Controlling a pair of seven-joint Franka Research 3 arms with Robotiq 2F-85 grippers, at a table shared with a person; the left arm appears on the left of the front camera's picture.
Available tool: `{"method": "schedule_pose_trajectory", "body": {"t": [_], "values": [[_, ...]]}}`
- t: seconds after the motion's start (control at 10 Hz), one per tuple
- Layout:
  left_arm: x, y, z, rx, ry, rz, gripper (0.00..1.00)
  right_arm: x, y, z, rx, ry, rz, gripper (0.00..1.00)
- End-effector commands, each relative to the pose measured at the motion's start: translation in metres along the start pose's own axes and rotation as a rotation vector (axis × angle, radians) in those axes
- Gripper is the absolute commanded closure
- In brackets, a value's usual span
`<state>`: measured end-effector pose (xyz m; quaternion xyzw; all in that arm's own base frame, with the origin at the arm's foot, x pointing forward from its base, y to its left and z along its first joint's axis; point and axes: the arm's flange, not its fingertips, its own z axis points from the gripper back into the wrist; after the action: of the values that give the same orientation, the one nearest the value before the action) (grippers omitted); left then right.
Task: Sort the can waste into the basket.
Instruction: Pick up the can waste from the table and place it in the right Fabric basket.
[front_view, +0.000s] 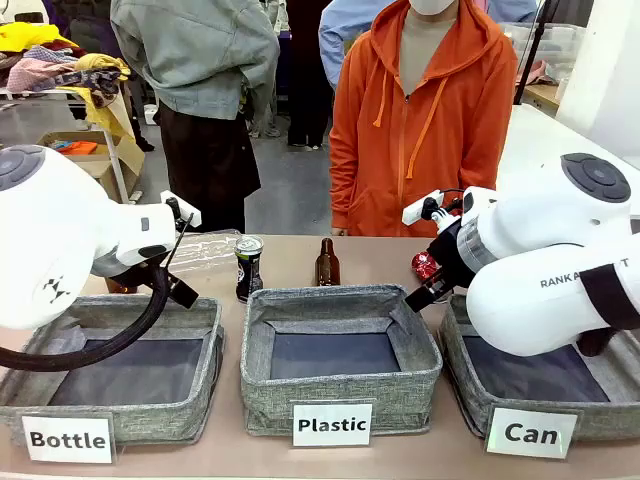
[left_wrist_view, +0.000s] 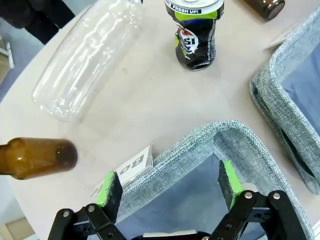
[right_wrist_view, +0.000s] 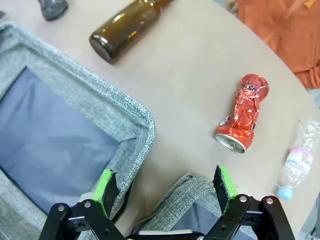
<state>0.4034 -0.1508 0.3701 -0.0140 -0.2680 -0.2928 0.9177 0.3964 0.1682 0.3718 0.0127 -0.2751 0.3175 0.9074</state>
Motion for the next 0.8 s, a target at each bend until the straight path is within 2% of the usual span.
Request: {"method": "schedule_pose_trajectory", "body": {"t": [0.0,0.7], "values": [[0.0000,0.0000,0.0000,0.000,0.000,0.000,0.00,0.0000,0.0000,0.0000,0.000,0.000,0.000,0.00],[0.0000,0.0000,0.0000,0.000,0.000,0.000,0.00,0.0000,0.0000,0.0000,0.000,0.000,0.000,0.00]]}}
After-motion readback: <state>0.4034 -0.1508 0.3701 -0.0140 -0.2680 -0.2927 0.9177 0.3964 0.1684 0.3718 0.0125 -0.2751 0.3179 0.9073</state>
